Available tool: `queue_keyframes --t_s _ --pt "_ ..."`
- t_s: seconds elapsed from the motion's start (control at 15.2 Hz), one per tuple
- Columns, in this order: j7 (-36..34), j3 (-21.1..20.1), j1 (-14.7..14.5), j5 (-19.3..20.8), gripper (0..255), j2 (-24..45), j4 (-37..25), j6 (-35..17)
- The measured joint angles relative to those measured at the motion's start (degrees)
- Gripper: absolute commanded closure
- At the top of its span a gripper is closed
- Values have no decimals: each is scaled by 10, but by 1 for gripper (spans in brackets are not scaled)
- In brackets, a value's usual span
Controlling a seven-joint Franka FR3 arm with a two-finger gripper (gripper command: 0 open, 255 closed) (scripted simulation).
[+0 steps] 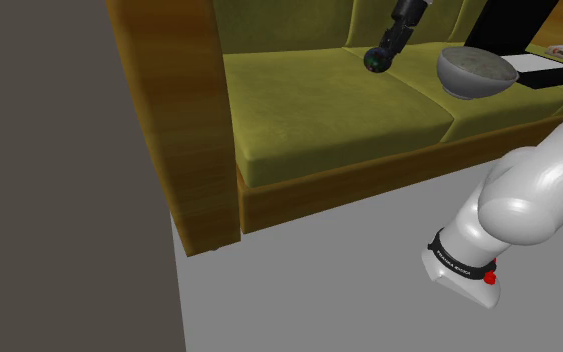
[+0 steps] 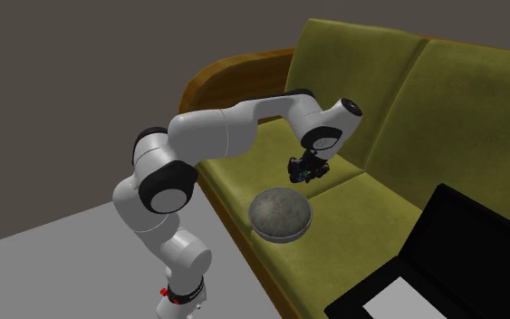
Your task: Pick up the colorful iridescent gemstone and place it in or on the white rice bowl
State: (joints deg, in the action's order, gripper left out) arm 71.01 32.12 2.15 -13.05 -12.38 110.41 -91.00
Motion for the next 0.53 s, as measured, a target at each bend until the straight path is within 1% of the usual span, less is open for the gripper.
queue_keyframes --t_s 0.33,0.53 --pt "0 0 0 0 255 0 0 0" --pt "-4 0 -1 -1 255 2 -15 14"
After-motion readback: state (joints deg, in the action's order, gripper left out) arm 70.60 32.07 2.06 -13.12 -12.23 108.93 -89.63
